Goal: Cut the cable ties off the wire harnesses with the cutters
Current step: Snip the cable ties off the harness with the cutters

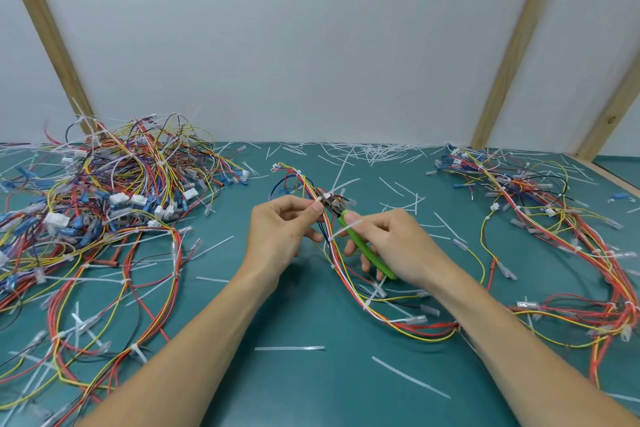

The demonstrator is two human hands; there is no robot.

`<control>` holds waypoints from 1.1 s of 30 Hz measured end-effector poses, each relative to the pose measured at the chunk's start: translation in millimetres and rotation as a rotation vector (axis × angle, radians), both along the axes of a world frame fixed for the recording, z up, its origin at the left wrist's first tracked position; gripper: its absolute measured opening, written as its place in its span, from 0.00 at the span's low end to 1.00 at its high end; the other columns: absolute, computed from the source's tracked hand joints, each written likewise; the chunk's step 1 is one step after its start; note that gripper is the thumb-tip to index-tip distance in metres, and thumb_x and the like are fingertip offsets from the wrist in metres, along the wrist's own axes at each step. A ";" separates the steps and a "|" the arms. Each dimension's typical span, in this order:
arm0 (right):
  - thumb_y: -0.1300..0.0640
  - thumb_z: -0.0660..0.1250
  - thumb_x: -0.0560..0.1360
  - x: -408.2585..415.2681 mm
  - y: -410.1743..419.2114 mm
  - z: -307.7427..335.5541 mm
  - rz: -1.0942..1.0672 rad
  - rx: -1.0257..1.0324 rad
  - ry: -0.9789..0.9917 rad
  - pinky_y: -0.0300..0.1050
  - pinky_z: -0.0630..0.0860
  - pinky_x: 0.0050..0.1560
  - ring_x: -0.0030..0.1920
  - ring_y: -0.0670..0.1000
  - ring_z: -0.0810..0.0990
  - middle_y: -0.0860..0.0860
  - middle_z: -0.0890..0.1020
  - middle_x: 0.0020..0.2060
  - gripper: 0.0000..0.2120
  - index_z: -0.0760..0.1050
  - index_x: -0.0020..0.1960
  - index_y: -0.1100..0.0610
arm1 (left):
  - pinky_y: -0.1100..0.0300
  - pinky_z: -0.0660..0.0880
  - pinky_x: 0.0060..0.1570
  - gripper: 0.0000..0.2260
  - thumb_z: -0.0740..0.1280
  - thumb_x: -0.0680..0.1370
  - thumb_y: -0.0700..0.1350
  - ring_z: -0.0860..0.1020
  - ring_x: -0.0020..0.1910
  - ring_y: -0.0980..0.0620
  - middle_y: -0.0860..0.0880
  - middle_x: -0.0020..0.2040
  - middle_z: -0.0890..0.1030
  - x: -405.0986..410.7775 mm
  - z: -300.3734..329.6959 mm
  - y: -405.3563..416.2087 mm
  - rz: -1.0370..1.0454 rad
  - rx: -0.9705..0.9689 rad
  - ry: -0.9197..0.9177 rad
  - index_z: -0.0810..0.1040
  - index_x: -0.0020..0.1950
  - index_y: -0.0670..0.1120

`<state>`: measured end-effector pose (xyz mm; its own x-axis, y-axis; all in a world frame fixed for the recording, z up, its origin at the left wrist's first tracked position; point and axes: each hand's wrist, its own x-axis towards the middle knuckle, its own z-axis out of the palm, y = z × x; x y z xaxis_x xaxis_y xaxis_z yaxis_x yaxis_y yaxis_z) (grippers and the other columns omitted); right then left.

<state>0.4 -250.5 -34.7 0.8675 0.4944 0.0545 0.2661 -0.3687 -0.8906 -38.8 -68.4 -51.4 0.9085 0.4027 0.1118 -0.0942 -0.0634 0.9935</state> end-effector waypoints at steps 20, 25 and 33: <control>0.35 0.59 0.81 2.9 -5.5 1.4 -0.118 -0.196 -0.237 0.53 0.81 0.39 0.23 0.47 0.76 0.54 0.80 0.24 0.30 0.82 0.33 0.54 | 0.71 0.65 0.24 0.09 0.73 0.78 0.44 0.80 0.25 0.51 0.48 0.35 0.85 1.5 -4.3 -0.9 0.033 0.144 -0.138 0.83 0.38 0.44; 0.35 0.60 0.81 3.5 -5.6 1.2 -0.121 -0.195 -0.230 0.55 0.82 0.39 0.24 0.49 0.77 0.55 0.80 0.24 0.31 0.82 0.33 0.56 | 0.69 0.71 0.30 0.09 0.73 0.78 0.45 0.80 0.26 0.51 0.48 0.35 0.85 1.6 -5.1 -0.3 0.028 0.137 -0.142 0.83 0.39 0.43; 0.35 0.61 0.81 4.5 -6.0 0.8 -0.128 -0.184 -0.211 0.55 0.81 0.38 0.24 0.49 0.77 0.55 0.80 0.24 0.31 0.82 0.32 0.57 | 0.67 0.73 0.32 0.09 0.73 0.77 0.45 0.80 0.26 0.50 0.47 0.35 0.85 1.7 -4.8 -0.9 0.026 0.139 -0.153 0.84 0.40 0.43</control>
<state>4.9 -256.5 -33.9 0.9023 0.4003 0.1602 0.3795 -0.5609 -0.7358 -37.0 -69.2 -56.3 0.8663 0.3968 0.3034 -0.2395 -0.2031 0.9494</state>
